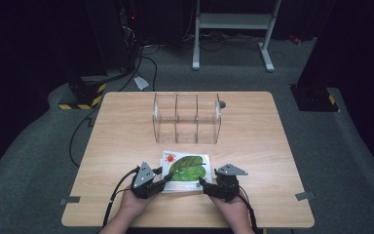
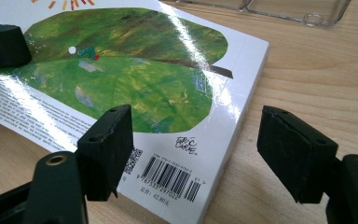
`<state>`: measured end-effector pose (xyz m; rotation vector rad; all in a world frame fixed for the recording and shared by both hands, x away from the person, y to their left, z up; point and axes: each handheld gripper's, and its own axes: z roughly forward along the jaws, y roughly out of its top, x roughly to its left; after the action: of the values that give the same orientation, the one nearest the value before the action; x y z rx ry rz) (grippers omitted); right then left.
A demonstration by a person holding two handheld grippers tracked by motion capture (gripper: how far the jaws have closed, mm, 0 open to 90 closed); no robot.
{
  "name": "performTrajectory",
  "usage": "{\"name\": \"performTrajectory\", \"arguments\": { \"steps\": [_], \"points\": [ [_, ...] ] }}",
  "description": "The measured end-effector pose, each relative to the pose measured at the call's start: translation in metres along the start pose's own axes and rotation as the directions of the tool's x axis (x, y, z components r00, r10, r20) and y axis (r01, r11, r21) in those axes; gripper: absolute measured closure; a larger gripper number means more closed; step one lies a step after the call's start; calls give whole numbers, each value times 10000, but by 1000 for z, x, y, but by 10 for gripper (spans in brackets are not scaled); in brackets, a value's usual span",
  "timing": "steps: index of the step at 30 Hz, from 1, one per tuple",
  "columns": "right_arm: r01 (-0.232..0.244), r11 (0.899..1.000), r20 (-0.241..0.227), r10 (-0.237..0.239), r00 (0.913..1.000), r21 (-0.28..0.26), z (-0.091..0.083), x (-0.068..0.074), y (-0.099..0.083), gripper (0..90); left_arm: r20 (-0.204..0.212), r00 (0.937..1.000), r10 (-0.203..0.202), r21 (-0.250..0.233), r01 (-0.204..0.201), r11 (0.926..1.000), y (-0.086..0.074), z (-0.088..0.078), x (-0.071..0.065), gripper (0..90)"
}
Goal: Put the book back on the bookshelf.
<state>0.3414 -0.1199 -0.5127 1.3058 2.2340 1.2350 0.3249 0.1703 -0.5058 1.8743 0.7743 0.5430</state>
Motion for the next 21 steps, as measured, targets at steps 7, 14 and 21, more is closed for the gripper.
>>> {"name": "performTrajectory", "arguments": {
  "steps": [7, 14, 21],
  "points": [
    [-138, 9999, -94, 138, 9999, -8, 2, -1, 2, 251, 76, 9991, 417, -239, -415, 9989, 2, -3, -2, 625],
    [-480, 9987, -403, 486, 9980, 174, 9, -3, 7, 221, 54, 9984, 570, -378, -567, 9977, 2, -5, -4, 626],
    [-732, 9966, -614, 754, 9953, 382, 15, -6, 8, 204, 36, 9975, 706, -438, -704, 9966, 3, -7, -5, 626]
  ]
}}
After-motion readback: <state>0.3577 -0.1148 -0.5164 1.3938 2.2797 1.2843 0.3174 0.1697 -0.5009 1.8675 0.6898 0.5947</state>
